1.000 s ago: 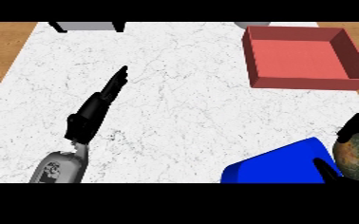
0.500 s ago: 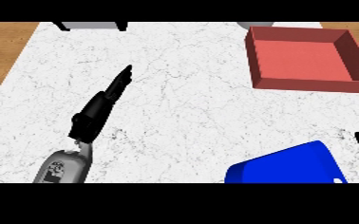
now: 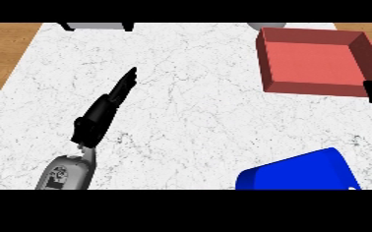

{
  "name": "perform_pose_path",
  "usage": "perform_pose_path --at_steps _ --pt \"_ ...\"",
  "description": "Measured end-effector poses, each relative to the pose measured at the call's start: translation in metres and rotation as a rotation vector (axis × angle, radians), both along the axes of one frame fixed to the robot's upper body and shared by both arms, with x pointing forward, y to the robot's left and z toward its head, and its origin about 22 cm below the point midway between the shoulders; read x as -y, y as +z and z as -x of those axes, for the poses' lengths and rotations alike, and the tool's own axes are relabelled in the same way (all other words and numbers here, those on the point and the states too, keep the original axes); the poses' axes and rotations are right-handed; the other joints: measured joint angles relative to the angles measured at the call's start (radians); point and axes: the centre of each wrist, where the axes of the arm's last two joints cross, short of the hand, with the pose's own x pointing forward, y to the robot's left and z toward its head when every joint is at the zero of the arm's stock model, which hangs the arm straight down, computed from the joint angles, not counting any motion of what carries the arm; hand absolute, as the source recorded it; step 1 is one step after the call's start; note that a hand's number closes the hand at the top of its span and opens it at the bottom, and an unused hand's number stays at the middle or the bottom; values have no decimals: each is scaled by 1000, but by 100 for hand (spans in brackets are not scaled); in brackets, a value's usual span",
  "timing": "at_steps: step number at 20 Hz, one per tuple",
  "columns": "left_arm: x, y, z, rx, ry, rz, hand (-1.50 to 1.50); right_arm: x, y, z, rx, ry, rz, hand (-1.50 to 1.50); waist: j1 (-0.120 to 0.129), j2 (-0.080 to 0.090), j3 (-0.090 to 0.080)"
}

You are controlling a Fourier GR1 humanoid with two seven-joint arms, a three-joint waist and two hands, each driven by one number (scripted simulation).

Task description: Pick the squash from the tray and place it in the cardboard box

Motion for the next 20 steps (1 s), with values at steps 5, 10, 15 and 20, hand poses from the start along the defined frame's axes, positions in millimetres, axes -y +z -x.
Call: perform_pose_path --at_steps 5,10,15,20 --pt "2 3 -5 -3 -3 -4 0 1 2 -36 0 -29 -29 150 2 1 0" --pt "2 2 -5 1 -11 -8 0 9 -3 -71 -2 -73 6 150 4 2 0" --pt "9 4 -11 4 -11 -2 0 11 -25 -103 -30 -90 64 150 7 3 1" --pt "5 1 -8 4 -10 -1 0 22 -55 -126 -71 -113 97 150 10 4 1"
